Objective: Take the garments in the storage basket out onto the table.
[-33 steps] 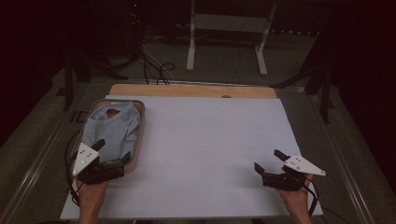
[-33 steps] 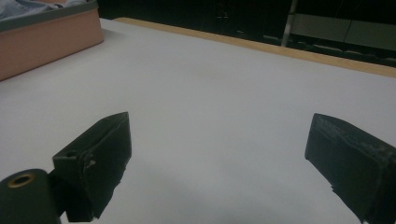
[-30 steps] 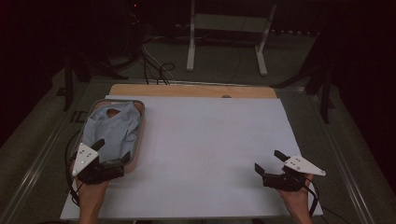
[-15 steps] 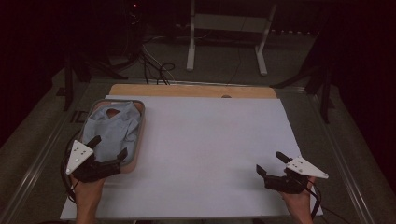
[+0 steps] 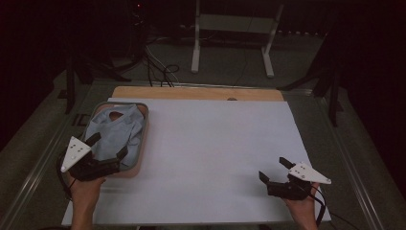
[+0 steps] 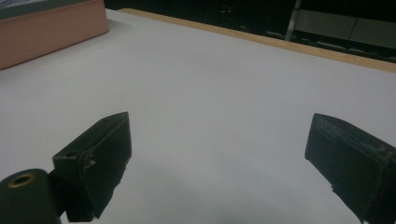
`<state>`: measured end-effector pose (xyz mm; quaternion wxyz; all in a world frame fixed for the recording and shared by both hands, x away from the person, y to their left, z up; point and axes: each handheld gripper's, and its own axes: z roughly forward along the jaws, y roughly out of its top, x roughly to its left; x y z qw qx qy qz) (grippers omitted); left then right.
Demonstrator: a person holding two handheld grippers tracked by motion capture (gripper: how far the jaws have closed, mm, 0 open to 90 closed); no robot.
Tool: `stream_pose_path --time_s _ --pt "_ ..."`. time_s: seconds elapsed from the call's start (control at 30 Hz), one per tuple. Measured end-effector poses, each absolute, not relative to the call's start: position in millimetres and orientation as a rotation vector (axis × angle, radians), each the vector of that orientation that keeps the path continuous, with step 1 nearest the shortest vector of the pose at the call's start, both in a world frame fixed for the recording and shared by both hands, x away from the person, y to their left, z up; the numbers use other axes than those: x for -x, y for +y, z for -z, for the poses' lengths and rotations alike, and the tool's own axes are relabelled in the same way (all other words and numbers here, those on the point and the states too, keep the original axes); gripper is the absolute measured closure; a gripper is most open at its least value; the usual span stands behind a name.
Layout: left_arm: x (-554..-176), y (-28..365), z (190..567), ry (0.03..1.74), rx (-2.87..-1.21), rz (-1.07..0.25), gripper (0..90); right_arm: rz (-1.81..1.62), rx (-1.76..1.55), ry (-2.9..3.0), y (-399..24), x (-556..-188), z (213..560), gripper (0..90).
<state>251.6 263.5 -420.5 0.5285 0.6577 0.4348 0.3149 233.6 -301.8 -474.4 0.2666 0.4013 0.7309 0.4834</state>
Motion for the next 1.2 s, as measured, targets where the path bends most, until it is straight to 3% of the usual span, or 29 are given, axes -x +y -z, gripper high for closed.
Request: stream_pose_path --time_s 0.4,1.2 --pt "-275.4 267.8 401.3 1.058 -1.647 -0.766 0.3 -1.309 -1.099 1.955 -301.9 -233.7 475.2 7.3" --pt "-314.6 274.2 402.8 1.161 -1.776 -0.729 0.3 -1.301 -1.108 1.943 -304.6 -233.8 475.9 7.3"
